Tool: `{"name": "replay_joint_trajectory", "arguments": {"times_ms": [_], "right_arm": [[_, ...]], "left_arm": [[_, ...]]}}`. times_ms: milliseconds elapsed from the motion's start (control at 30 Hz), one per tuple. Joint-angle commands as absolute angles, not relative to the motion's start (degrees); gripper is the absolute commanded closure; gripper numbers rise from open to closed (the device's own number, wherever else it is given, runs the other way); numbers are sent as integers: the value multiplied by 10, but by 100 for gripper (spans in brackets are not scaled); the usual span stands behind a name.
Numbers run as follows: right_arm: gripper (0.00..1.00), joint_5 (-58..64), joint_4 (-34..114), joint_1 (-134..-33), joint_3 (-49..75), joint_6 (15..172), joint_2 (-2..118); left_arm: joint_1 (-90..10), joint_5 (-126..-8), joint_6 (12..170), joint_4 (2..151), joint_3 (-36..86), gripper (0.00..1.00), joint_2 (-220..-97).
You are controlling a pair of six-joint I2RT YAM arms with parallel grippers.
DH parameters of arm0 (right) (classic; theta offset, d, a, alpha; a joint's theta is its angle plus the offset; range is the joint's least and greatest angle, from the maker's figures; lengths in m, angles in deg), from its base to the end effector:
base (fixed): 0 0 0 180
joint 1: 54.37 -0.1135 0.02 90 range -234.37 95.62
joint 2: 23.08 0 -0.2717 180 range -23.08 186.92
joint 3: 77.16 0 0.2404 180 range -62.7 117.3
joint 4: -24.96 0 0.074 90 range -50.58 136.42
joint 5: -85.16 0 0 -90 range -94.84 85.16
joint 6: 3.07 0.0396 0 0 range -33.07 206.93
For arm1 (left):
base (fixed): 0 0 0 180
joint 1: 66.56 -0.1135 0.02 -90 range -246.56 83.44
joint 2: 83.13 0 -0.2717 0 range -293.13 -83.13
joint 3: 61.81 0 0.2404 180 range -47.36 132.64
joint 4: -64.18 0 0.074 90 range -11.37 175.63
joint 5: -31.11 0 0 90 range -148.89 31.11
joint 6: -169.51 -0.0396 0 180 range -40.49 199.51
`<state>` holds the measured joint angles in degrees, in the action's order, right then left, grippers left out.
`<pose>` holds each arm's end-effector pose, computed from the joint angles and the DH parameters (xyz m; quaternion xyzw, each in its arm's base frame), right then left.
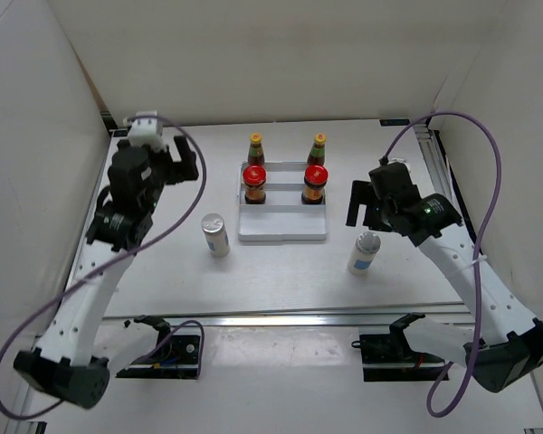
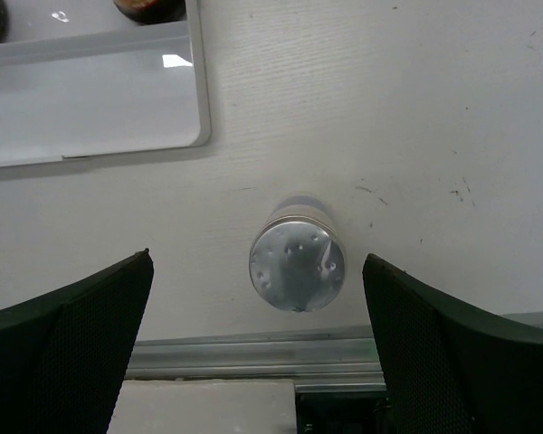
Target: Organize the condiment bottles
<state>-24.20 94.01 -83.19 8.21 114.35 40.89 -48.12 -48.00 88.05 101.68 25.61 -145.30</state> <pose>0.1812 0.0847 0.3631 0.0495 0.9199 0.0295 0.3879 0.2119 -0.0628 0.4324 0.0075 0.7773 -0.0739 0.6248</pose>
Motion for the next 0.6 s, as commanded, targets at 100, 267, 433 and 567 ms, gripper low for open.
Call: {"name": "replay_joint_trajectory", "arguments": {"times_ms": [100,267,433,567], "right_arm": [[0,-240,946,-826,41,1173,417],[0,-215,941,-826,14,1192,436],[0,-220,933,-826,-19,1206,447],[0,-192,928,-815,-25,1217,486]], "left_arm": [[-490,-370,905,967,39,0,-1326],[-490,-316,931,960,-38,0,-1252],[-490,-296,937,955,-49,0,-1242],[-490,-285,930,950,-49,0,-1247]]}}
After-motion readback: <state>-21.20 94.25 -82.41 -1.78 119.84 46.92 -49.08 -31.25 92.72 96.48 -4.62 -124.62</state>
